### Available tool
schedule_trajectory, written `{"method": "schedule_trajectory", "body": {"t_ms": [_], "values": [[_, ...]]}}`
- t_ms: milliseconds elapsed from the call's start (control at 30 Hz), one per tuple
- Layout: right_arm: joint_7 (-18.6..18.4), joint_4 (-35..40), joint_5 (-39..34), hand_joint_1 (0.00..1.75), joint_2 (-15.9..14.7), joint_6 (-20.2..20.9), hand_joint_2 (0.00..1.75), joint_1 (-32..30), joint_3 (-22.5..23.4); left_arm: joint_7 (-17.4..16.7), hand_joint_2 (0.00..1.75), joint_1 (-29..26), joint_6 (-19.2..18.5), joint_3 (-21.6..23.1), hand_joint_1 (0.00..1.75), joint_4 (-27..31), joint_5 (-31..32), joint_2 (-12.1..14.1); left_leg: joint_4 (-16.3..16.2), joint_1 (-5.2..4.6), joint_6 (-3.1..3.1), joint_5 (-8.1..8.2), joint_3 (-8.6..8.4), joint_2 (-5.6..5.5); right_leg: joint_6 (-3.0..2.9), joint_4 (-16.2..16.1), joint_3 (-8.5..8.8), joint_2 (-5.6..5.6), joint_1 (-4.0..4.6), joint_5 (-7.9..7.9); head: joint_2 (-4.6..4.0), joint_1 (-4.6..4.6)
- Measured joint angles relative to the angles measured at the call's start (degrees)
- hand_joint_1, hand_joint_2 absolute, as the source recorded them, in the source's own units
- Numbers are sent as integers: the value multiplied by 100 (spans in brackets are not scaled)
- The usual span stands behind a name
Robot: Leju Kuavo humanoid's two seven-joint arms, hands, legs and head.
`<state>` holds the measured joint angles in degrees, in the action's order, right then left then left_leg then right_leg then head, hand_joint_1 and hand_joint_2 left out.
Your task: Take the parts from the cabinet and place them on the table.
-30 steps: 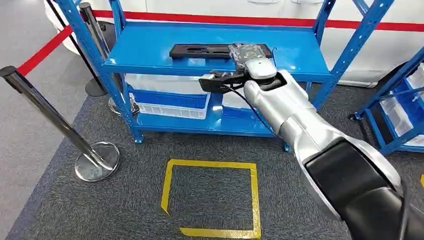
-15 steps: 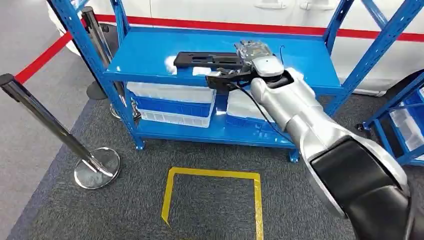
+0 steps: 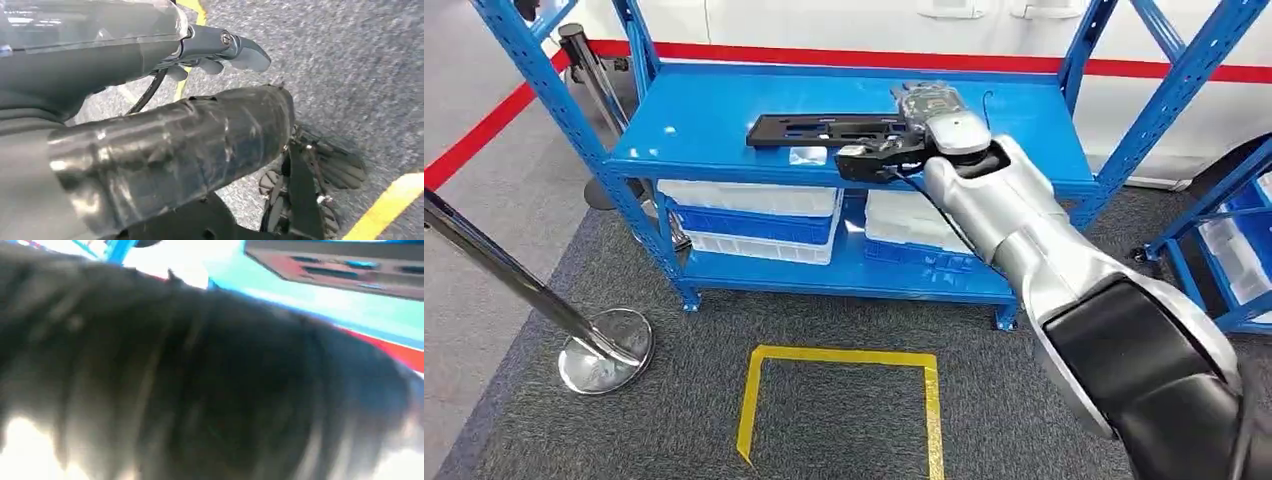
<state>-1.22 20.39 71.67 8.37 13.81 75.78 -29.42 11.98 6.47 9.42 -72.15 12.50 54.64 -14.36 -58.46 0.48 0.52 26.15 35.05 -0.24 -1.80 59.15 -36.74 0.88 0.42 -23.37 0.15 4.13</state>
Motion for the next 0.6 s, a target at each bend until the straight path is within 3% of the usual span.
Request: {"method": "schedule_trajectory", "body": {"t_ms": [33,100,133,167,233,267,300,333,367,433,467,500,600], "values": [[0,2,9,0,19,-2,0,-45,-4,0,0,9,0,4,0,0,4,0,-7,-1,24,-131,22,-6,34,-1,6,-14,1,-15,0,-9],[0,26,24,0,61,-2,0,-70,-4,0,0,3,0,20,0,0,9,-4,57,47,85,-174,-14,-22,101,-19,38,-17,37,-7,0,-7],[0,46,30,0,68,-4,0,-75,-4,-2,0,-2,0,26,0,0,11,-15,101,78,90,-208,-62,11,120,35,16,-11,11,-82,0,-4],[0,46,37,0,68,-4,0,-52,-4,0,0,-9,2,31,0,0,13,-13,133,84,115,-221,-77,10,165,242,-69,-25,14,-248,0,-31],[0,46,41,0,68,-2,0,-58,-4,0,0,-7,4,39,0,0,13,-13,130,83,122,-214,-74,11,236,1134,-472,-29,-52,-681,0,-26],[0,46,42,0,68,-2,0,-92,-4,0,0,-1,2,42,0,0,13,-13,128,84,122,-211,-74,11,270,1547,-676,-32,-81,-819,0,-29],[0,46,42,0,68,-2,0,-122,-4,0,0,1,4,44,0,0,13,-13,125,89,116,-207,-74,7,297,1730,-772,-38,-111,-818,0,-26],[4,46,42,0,68,-2,0,-135,-4,0,0,2,4,44,0,0,13,-13,117,94,112,-199,-76,0,316,1621,-728,-48,-136,-696,0,-29],[33,46,42,0,72,-2,0,-133,-4,0,0,2,4,46,0,0,17,-13,97,103,101,-187,-75,-6,329,1294,-572,-57,-156,-484,-2,-29],[112,70,79,0,140,-26,0,-147,-4,4,0,-4,9,50,0,0,70,-15,40,122,48,-135,-80,-14,324,228,-14,-64,-183,-4,0,-29],[107,74,107,0,187,-83,0,-188,-11,-2,0,-6,15,59,0,0,107,-17,24,102,9,-114,-59,-15,303,50,119,-59,-150,-129,0,-28],[92,77,140,0,282,-116,0,-263,-24,-11,0,-7,20,72,0,0,129,-20,9,93,-22,-110,-53,-10,246,12,94,-35,-120,-97,0,-28],[-9,77,245,0,593,-216,0,-583,-133,0,0,18,11,112,0,0,212,-24,75,103,-125,-128,-103,19,159,-2,95,-9,-96,-83,0,-29]]}}
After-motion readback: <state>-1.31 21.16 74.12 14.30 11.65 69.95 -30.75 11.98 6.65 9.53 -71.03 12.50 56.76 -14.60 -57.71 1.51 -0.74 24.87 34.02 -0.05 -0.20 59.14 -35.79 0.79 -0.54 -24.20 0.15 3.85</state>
